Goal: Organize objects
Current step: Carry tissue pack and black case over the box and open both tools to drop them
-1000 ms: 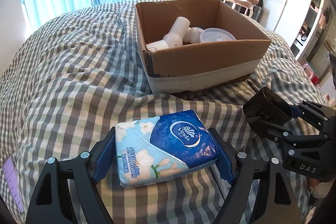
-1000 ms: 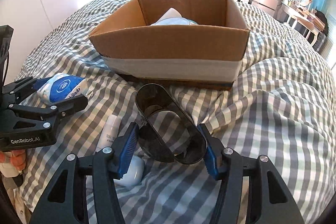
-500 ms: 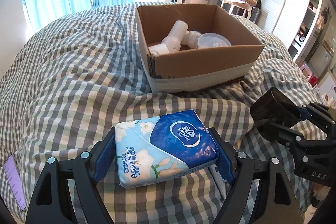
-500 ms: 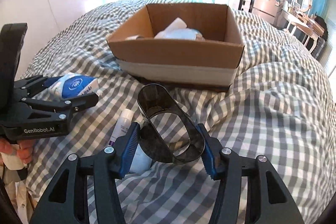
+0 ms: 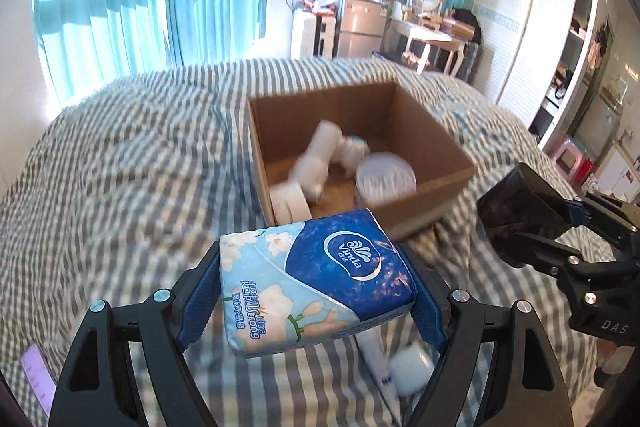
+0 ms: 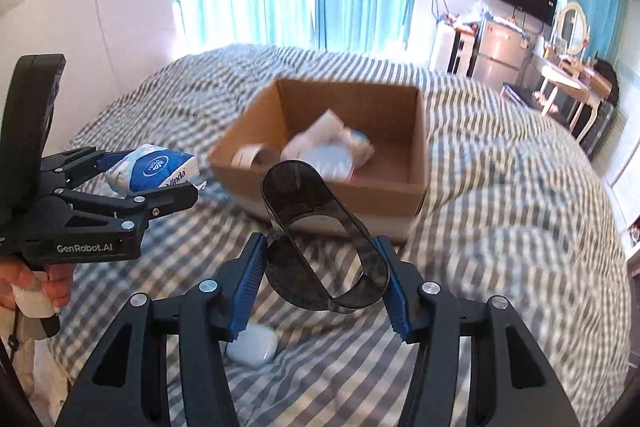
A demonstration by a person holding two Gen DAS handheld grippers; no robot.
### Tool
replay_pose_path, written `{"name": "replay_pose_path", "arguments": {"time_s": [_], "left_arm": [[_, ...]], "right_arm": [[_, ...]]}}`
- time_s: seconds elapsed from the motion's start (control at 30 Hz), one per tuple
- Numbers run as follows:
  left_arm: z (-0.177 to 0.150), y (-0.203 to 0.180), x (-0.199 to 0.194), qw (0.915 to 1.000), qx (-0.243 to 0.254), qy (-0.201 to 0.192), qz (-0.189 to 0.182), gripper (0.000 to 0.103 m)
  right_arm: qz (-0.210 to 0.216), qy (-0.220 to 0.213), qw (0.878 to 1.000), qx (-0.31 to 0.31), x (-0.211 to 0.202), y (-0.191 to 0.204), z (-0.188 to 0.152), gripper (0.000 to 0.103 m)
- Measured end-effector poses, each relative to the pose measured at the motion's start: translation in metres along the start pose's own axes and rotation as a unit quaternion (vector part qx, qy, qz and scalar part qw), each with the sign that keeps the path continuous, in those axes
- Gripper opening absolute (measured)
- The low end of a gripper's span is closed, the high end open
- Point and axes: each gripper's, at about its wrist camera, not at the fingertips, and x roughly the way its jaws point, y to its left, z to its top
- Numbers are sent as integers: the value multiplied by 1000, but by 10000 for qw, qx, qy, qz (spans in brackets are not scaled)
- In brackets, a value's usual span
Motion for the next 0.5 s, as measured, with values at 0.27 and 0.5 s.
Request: {"name": "replay_pose_path", "arguments": {"time_s": [0.27, 0.5], "left_arm": [[57, 5, 15, 9988, 119, -471, 49, 84], [93, 8, 55, 9985, 229, -487, -132, 84]], "right_arm": [[-132, -333, 9994, 38, 11, -18, 61, 54], [-173, -428, 9989, 123, 43, -33, 112, 54]]}}
